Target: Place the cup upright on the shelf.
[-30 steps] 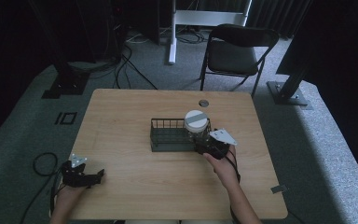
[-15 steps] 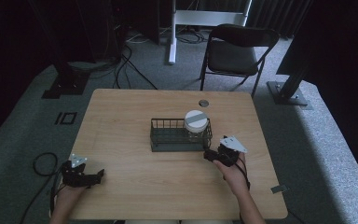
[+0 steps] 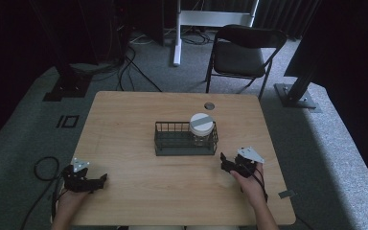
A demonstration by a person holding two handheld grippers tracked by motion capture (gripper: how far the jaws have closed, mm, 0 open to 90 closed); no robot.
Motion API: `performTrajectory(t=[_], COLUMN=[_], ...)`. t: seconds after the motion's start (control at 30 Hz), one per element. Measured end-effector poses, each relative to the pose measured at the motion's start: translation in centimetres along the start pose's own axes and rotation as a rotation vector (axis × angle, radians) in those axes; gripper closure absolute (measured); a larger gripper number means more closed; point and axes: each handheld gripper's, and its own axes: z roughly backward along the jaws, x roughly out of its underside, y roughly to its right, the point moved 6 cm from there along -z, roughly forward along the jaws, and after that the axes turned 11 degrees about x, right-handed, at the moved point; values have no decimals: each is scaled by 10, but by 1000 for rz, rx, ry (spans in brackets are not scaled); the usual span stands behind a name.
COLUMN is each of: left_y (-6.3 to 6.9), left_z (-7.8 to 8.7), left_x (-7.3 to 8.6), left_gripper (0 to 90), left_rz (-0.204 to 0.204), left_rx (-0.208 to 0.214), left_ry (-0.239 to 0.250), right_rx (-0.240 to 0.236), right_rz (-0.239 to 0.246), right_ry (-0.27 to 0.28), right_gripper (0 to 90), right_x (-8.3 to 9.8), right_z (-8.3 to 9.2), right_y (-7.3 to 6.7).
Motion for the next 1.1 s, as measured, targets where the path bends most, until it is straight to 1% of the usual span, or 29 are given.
performTrajectory(t=[0.4,0.5,0.53,0.57,0.6,0.67,0.73,0.83,0.9,0.93,1.0,1.1], left_y=[0,0,0,0,0,0,0,0,0,0,0,0], left_z=[0,0,0,0,0,0,0,0,0,0,0,0], left_x=[0,0,0,0,0,0,0,0,0,0,0,0], left_gripper=[1,1,1,1,1,1,1,1,1,1,1,1], left_rz=[0,0,0,0,0,0,0,0,0,0,0,0], left_rx=[0,0,0,0,0,0,0,0,0,0,0,0], left_ry=[0,0,0,0,0,0,0,0,0,0,0,0], right_rx=[39,52,52,57,70,77,79,103,114,114,125,123], right_rz=[-10,-5,-5,-7,-12,-15,-18,-15,-23,-23,-26,-34], right_ry=[-63,-87,-87,-100,-122,-145,-163,-190,-224,-224,-262,-272], right_gripper=[117,117,117,117,117,117,117,117,117,117,116,112], right_x=[17,22,22,24,28,32,34,37,39,39,43,43], right_z=[-2,-2,-2,-2,-3,-4,-4,-4,-4,-4,-6,-6], right_y=[22,28,28,30,35,39,42,48,51,51,55,56])
